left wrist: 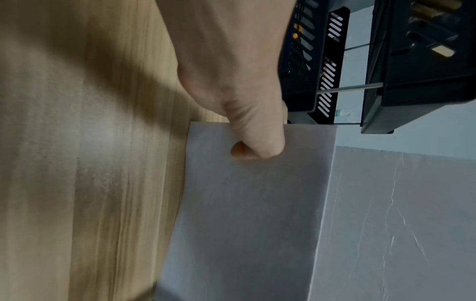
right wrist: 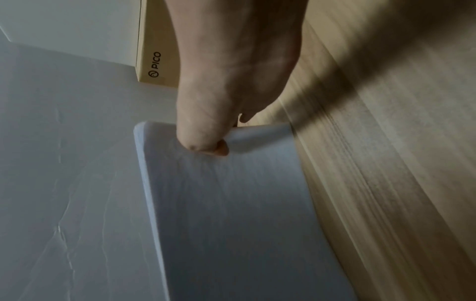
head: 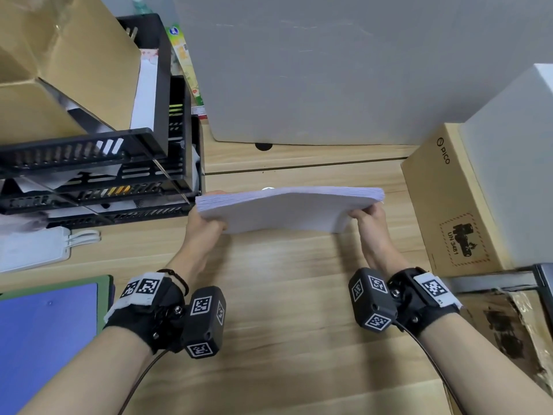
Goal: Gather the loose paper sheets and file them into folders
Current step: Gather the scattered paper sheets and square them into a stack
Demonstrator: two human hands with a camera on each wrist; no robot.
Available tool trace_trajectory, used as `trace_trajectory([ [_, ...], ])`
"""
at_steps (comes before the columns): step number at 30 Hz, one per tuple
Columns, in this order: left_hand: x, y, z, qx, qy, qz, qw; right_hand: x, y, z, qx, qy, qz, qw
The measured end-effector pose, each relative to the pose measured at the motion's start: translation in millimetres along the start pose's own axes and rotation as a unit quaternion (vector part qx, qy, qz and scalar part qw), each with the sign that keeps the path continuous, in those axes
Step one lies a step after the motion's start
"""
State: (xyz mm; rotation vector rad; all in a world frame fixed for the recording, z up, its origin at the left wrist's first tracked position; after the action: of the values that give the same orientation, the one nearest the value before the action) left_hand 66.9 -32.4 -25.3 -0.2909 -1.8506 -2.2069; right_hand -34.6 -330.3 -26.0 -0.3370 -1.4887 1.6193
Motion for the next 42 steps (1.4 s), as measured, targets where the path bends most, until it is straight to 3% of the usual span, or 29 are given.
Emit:
trace_trajectory([
  [5, 1, 5, 0, 0.003, -0.045, -0.016, 0.999, 2, -2, -5, 0.005, 0.006, -0.001, 1.000],
  [10, 1, 7, -3, 0.043, 0.025, 0.038, 0.998, 4, -16, -5, -0.003, 0.034, 0.019, 0.999],
  [15, 4, 33, -6, 0.051, -0.019, -0.013, 0.998, 2, -33, 1, -0.058, 0.090, 0.037, 0.994],
  [21, 4, 0, -3, 0.006, -0.006, 0.056, 0.998, 1, 0, -2, 0.053, -0.007, -0.016, 0.998],
  [25, 9, -14, -2, -0.023, 0.014, 0.072, 0.997, 1, 12, 1, 0.063, -0.002, -0.028, 0.998],
  [31, 5, -10, 0, -0.046, -0.067, 0.041, 0.996, 2, -6, 4, 0.004, 0.033, 0.041, 0.999],
  [34, 10, 14, -2, -0.045, -0.099, -0.017, 0.994, 1, -20, 5, -0.041, 0.060, 0.044, 0.996],
  [37, 10, 33, -8, -0.020, -0.063, -0.058, 0.996, -5, -25, 5, -0.037, 0.066, 0.044, 0.996],
  [39, 8, 29, -7, -0.006, -0.028, -0.031, 0.999, -6, -17, 5, -0.027, 0.052, 0.030, 0.998],
  [42, 8, -3, -4, -0.081, -0.072, 0.029, 0.994, 1, 5, 5, 0.024, 0.000, -0.003, 1.000],
])
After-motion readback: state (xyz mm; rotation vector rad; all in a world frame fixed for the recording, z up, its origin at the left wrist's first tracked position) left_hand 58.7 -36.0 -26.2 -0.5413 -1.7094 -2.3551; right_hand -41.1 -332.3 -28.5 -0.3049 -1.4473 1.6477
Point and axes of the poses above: each hand's wrist, its own x-axis away from the middle knuckle, its own z-axis out of the back of the hand, y = z × x, the point moved 3 cm from there along -x, towards the middle knuckle, and after that the axes turned 9 degrees about y, right-handed, at the moved point
